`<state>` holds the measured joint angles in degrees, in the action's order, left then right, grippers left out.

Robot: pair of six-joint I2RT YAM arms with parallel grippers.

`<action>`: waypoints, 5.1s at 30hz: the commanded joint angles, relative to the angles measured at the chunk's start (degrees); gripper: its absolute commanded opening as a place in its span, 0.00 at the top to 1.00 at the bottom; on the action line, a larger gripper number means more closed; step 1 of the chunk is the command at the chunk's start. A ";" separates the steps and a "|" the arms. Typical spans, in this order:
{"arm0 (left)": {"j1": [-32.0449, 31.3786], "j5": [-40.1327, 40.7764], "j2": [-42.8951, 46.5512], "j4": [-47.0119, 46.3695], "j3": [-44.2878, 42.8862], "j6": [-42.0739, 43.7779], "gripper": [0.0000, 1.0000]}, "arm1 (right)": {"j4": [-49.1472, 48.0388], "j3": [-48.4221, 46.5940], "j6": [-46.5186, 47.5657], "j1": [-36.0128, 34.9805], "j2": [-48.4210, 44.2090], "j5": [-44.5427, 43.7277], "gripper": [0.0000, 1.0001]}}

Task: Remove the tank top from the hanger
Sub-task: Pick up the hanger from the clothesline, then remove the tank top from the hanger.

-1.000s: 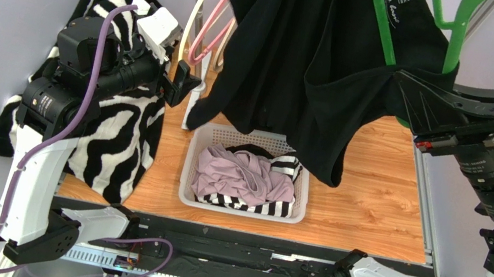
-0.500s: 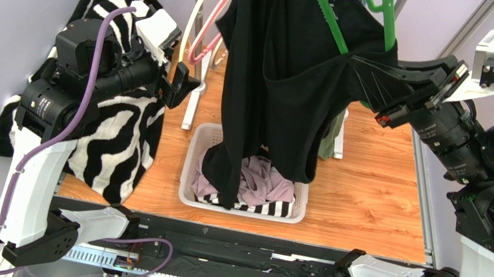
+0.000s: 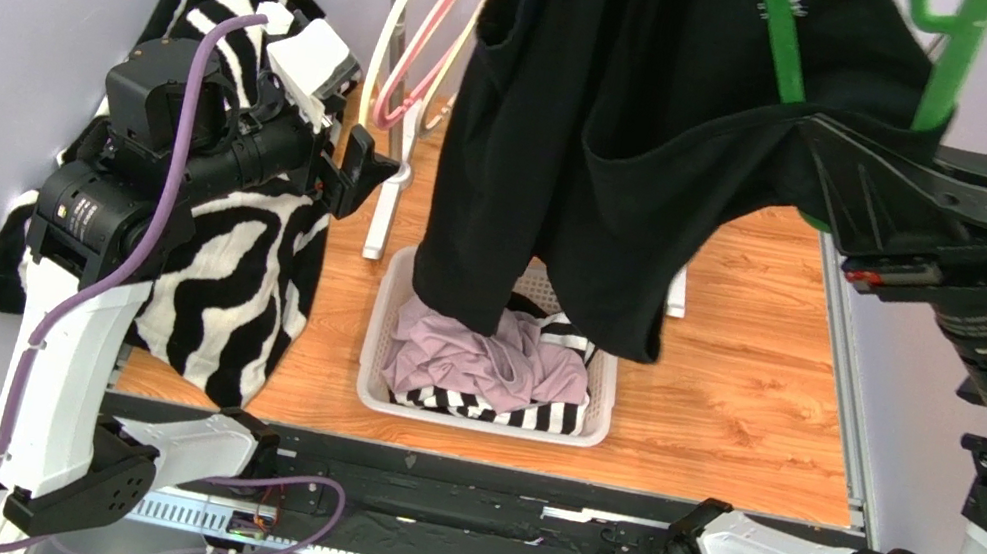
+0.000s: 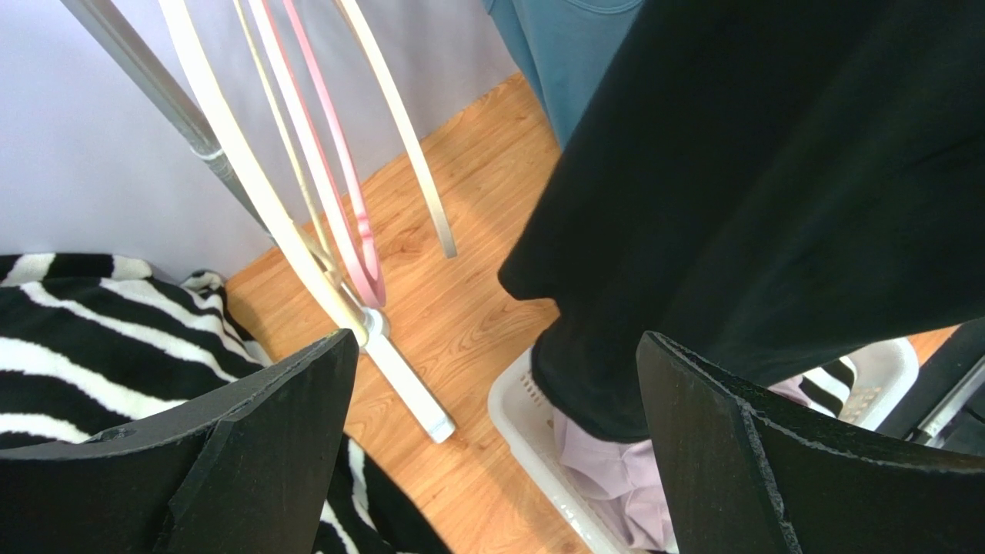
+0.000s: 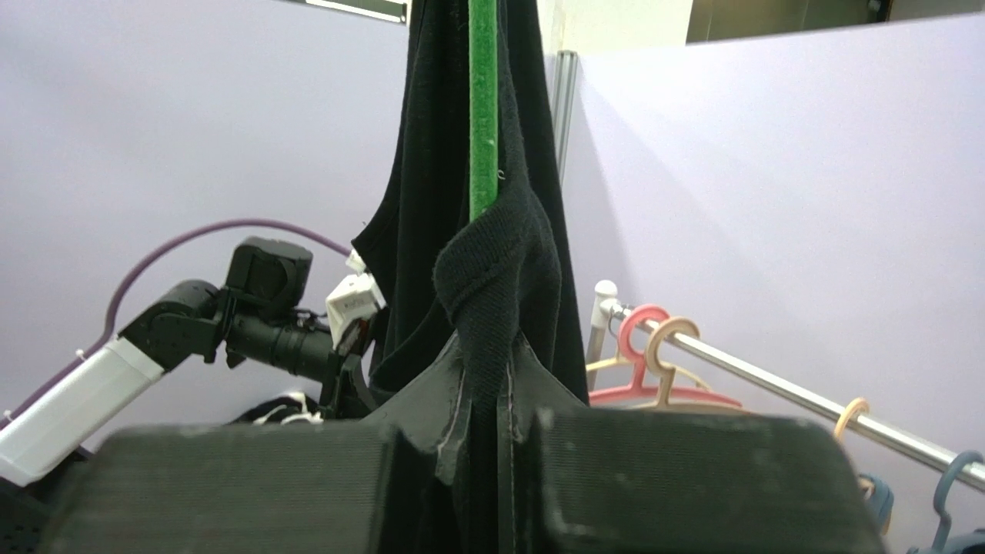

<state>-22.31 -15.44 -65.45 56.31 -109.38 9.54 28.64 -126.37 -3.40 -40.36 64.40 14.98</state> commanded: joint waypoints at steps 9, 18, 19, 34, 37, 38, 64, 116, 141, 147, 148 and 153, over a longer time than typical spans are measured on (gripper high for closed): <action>0.77 -1.87 1.29 -1.03 0.66 0.39 0.01 | -5.35 -5.04 0.50 -0.25 1.87 -0.04 1.00; 0.95 -2.49 1.55 -1.03 0.40 -0.05 0.01 | -5.26 -4.15 1.46 -0.25 2.66 -1.27 1.00; 0.95 -2.66 1.47 -1.03 0.57 -0.05 0.01 | -5.26 -4.59 1.55 -0.25 2.92 -1.18 1.00; 1.39 -2.84 2.17 -0.94 1.28 0.04 0.01 | -4.47 2.68 3.14 -0.25 0.82 -1.62 1.00; 1.39 -2.75 2.43 -0.86 1.19 0.39 0.01 | -3.43 10.16 5.42 -0.25 -2.78 -1.19 1.00; 1.39 -2.58 2.69 -0.77 0.93 0.57 0.01 | -2.98 11.83 5.77 -0.25 -3.57 -1.10 1.00; 1.47 -19.97 9.38 16.63 -1.89 23.15 0.01 | 17.15 48.05 19.48 -0.25 -20.27 17.10 1.00; -1.69 -43.09 2.61 23.40 1.02 32.56 0.82 | 11.00 46.21 18.60 -1.39 -9.82 25.89 1.00; -1.69 -30.96 3.75 12.42 5.67 22.80 1.00 | -2.01 57.44 10.00 -1.65 -22.64 -17.53 0.46; -1.69 -30.61 3.75 12.24 5.32 22.10 1.00 | -3.24 63.51 3.76 -1.65 -26.95 -15.87 0.42; -1.69 -30.70 3.84 12.24 5.32 22.01 1.00 | -4.90 66.31 0.71 -1.65 -27.74 -13.77 0.43; -1.69 -30.88 3.66 12.06 4.36 21.22 1.00 | -10.09 74.41 -5.74 -1.65 -31.61 -11.29 0.44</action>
<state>-23.86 -45.32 -62.35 71.26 -102.80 32.32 24.49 -56.45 -1.67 -41.93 35.00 1.87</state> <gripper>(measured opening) 0.159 0.568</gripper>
